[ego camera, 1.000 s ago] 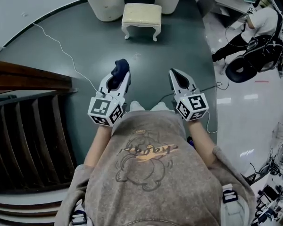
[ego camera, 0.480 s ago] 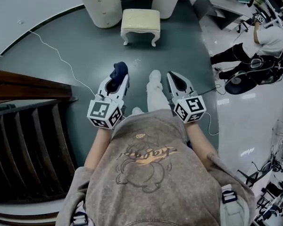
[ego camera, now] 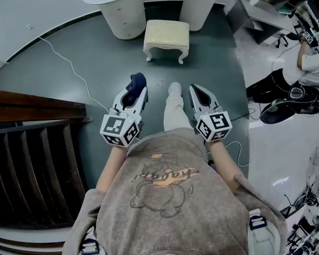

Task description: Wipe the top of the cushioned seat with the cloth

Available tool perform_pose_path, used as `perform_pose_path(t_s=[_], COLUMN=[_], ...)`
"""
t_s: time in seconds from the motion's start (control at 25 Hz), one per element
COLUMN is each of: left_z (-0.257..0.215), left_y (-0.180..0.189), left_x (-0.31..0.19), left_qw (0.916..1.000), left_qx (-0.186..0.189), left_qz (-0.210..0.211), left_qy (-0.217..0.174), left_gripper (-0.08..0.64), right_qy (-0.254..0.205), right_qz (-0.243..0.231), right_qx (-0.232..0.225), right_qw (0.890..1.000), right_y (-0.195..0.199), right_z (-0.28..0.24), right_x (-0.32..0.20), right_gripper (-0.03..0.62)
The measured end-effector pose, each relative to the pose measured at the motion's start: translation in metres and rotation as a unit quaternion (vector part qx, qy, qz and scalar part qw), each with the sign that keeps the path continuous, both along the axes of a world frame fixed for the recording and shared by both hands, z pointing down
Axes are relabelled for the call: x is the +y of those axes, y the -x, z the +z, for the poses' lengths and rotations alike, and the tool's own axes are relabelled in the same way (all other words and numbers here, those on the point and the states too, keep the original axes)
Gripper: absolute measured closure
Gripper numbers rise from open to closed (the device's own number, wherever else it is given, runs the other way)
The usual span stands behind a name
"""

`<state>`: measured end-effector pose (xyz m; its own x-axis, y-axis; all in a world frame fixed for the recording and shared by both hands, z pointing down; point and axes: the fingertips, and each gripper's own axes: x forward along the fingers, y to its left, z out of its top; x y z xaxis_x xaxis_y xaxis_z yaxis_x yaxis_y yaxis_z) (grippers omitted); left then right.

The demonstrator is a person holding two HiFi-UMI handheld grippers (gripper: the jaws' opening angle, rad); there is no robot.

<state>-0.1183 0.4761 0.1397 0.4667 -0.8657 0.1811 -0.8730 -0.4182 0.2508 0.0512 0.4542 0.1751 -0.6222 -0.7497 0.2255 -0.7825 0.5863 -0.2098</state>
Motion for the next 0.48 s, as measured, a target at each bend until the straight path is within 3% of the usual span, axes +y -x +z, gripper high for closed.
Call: perform_pose_path(t_s=[0.2,0.48], left_z=[0.000,-0.011], left_y=[0.002,-0.008], left_x=[-0.062,-0.163], left_qw=[1.0000,0.9999], left_qx=[-0.003,-0.002], left_qz=[0.000,-0.011], left_qy=[0.001,0.009], left_gripper=[0.462,0.462], right_qy=[-0.014,0.000], right_qz=[-0.016,-0.033], right_qx=[0.015,0.010], right_qw=[1.000,0.999], right_y=[0.010,0.004], right_z=[-0.002,-0.007], right_x=[-0.060,-0.161], right_gripper=[0.586,0.586])
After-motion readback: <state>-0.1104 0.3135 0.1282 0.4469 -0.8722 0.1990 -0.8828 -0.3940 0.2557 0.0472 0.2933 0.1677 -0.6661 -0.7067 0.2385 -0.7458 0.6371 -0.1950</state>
